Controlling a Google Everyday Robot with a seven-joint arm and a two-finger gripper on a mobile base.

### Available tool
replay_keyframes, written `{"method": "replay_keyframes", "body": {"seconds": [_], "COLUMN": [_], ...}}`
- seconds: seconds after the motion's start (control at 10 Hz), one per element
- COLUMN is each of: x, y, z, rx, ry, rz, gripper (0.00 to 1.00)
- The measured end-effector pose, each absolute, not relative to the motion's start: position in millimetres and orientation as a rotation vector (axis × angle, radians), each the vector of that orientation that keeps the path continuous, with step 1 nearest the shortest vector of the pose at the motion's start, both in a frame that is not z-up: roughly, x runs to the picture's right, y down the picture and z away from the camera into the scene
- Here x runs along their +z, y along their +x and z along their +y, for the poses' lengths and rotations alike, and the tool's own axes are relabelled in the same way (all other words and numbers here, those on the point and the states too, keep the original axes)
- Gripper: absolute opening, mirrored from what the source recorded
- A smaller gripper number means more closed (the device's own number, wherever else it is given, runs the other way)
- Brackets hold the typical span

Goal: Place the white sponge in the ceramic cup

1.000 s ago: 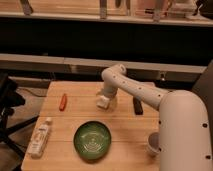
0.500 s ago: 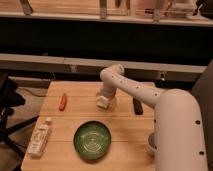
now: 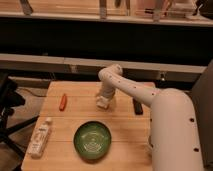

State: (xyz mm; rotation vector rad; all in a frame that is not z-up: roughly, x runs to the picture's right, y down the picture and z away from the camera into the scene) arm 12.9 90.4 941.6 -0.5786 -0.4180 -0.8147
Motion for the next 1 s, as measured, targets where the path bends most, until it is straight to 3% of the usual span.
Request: {"method": "replay_keyframes", "body": {"seconds": [0.6, 1.0], "x": [952, 946], "y": [13, 12], "z": [102, 102], "rx": [-0.844, -0.847], "ry": [-0.619, -0.627], "rz": [-0.416, -0.416], "gripper": [0.79, 0.5]}}
